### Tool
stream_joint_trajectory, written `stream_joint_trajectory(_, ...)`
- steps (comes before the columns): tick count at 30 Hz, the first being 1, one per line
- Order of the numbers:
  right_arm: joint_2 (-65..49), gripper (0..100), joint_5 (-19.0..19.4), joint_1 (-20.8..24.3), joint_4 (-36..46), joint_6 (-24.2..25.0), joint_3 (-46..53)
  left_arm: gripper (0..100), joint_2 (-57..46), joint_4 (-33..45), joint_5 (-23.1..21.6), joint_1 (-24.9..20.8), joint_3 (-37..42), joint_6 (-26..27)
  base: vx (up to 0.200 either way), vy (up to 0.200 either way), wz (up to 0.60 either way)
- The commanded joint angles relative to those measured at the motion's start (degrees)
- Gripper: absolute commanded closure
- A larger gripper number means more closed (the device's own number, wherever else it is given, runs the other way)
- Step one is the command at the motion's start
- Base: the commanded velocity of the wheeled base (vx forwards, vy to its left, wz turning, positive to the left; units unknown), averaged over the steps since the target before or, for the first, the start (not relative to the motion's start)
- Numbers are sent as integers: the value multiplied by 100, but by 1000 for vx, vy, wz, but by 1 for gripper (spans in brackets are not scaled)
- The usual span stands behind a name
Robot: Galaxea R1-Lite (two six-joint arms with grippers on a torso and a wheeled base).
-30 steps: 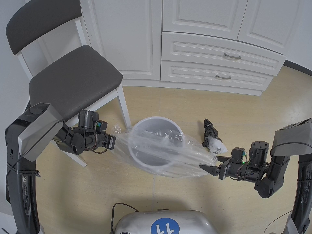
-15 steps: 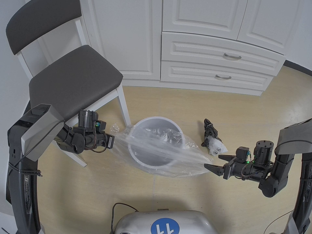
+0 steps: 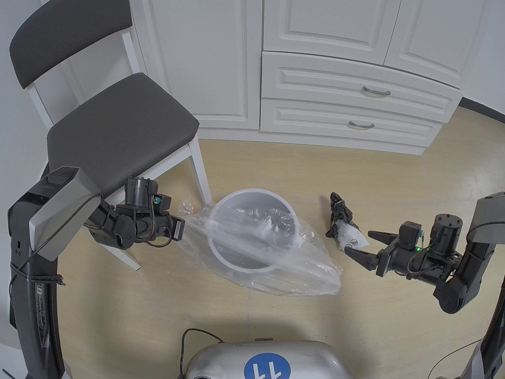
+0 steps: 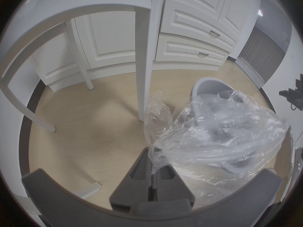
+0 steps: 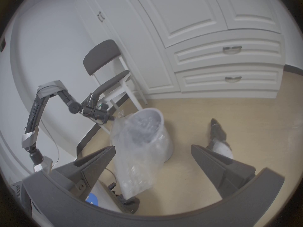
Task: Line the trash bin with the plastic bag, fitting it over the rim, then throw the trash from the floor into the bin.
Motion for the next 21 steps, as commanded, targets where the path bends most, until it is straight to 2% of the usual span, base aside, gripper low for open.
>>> stream_joint_trajectory(1, -457, 0, 17, -180, -102, -14, -15, 100, -69, -14, -15, -33, 45, -16, 0, 0, 0)
stream_joint_trajectory(4, -554, 0, -63, -83, -102, -23, -59, 100, -157, -32, -24, -95, 133, -34, 0, 0, 0)
stream_joint_trajectory(5, -615, 0, -273, 75, -102, -67, -76, 100, -227, -32, -24, -121, 212, -34, 0, 0, 0)
stream_joint_trajectory(7, -668, 0, -924, 348, -102, -234, -112, 100, -280, -40, -33, -174, 274, -43, 0, 0, 0)
stream_joint_trajectory(10, -685, 0, -2286, 972, -102, -445, -199, 100, -324, -40, -33, -200, 318, -52, 0, 0, 0)
stream_joint_trajectory(12, -677, 0, -2972, 1455, -102, -480, -208, 100, -332, -40, -33, -227, 318, -69, 0, 0, 0)
stream_joint_trajectory(13, -668, 0, -3156, 1657, -102, -489, -208, 100, -341, -40, -33, -227, 318, -87, 0, 0, 0)
stream_joint_trajectory(14, -668, 0, -3156, 1657, -102, -489, -208, 100, -341, -40, -33, -227, 318, -87, 0, 0, 0)
stream_joint_trajectory(15, -606, 0, -3481, 2105, -102, -489, -226, 100, -394, -76, -24, -244, 318, -166, 0, 0, 0)
stream_joint_trajectory(18, -351, 0, -3719, 2554, -102, -506, -437, 100, -491, -251, -24, -306, 344, -430, 0, 0, 0)
stream_joint_trajectory(19, -351, 0, -3719, 2554, -102, -506, -437, 100, -491, -251, -24, -306, 344, -430, 0, 0, 0)
stream_joint_trajectory(21, 123, 0, -3886, 2888, -102, -796, -1017, 100, -596, -533, -24, -332, 379, -684, 0, 0, 0)
